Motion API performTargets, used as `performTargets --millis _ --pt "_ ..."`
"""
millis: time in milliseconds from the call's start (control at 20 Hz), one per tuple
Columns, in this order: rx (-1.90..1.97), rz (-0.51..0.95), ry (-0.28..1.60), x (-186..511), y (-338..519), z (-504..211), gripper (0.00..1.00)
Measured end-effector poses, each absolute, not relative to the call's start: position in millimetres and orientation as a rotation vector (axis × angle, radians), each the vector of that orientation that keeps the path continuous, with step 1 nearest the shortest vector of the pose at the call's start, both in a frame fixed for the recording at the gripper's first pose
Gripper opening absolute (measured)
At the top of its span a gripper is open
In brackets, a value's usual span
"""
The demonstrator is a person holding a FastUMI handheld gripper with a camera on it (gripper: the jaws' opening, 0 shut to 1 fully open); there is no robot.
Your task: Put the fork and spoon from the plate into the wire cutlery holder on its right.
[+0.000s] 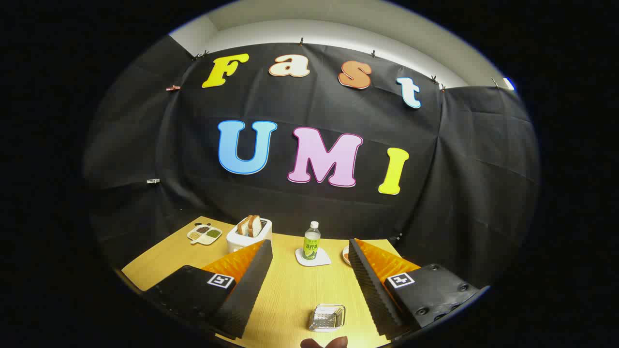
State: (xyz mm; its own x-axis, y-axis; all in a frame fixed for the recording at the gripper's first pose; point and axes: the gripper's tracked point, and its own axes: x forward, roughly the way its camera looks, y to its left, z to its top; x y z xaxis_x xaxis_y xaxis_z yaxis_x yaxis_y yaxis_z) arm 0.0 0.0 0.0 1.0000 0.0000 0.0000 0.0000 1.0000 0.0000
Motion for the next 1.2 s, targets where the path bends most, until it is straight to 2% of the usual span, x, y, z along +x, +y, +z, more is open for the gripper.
performTargets --millis 800,950,1200 --pt "0.002 0.007 0.018 -0.5 4.1 -7.4 0.98" --pt "0.011 0.066 0.066 1.2 22.8 -20.6 0.98" --pt "0.045 0.227 0.255 0.6 75.9 -68.0 0.98"
